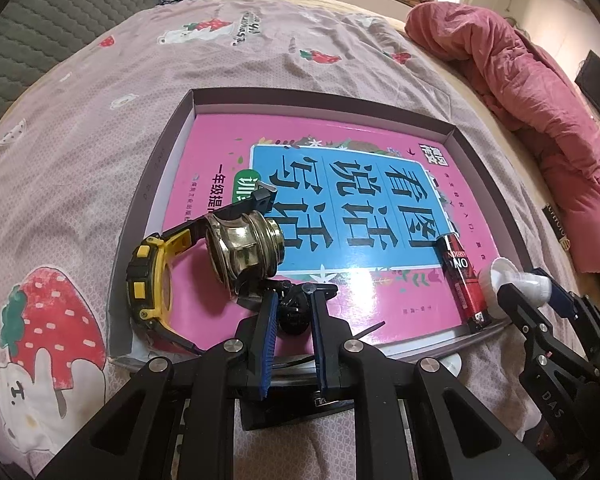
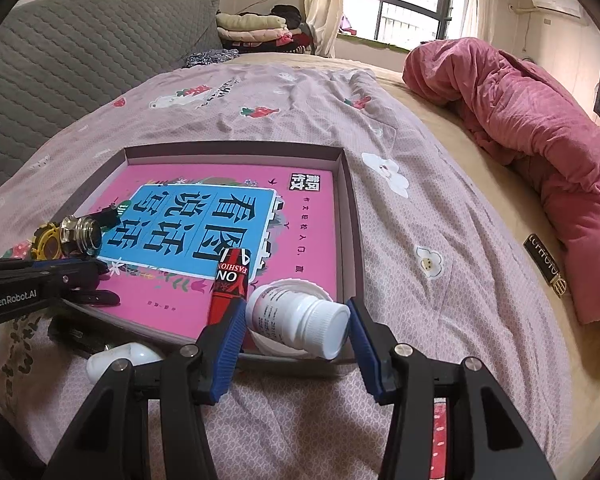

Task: Organize rigid objects
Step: 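Open left tool to release the plug while right tool releases the pill bottle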

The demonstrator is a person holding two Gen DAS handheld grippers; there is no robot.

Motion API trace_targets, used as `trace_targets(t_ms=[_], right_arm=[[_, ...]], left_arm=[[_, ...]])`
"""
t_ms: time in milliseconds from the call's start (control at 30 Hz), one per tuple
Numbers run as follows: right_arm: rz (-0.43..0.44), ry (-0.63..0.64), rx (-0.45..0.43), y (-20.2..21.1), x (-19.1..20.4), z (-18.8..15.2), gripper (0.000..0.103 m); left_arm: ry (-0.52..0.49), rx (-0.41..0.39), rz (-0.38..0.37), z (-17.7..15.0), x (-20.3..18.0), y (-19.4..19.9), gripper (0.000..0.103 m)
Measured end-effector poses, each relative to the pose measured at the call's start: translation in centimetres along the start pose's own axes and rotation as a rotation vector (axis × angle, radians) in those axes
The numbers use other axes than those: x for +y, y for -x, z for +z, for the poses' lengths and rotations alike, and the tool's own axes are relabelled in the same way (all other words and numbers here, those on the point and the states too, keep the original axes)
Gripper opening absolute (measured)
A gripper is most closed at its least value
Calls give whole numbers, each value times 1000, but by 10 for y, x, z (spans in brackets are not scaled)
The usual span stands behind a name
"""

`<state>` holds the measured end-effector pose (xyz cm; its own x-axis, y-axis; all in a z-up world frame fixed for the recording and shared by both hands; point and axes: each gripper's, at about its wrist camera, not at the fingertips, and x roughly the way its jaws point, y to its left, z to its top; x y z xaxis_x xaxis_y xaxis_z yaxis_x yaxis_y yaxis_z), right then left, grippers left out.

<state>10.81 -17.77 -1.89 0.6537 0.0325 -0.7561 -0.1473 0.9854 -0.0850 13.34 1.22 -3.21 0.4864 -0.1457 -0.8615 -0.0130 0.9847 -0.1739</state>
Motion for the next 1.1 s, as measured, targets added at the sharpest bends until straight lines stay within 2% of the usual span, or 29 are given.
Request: trace_targets(t_ms=[533,667,933,1000,1100], right_arm=[[28,-29,-21,11,-2,-5,51],[54,-47,-26,16,-4,-8,56],[62,-55,-41,23,-6,-11,57],[60,-56,-43,25,-6,-11,57],[59,-51,-56,29,-6,-13,57]], left_arm=[[1,-6,16,-1,1,4,17],[10,-10,17,-3,3,5,20],[24,-28,4,-7,5,13,24],[31,-32,-6,-7,5,14,27],[32,-48,-13,-7,6,18,41]])
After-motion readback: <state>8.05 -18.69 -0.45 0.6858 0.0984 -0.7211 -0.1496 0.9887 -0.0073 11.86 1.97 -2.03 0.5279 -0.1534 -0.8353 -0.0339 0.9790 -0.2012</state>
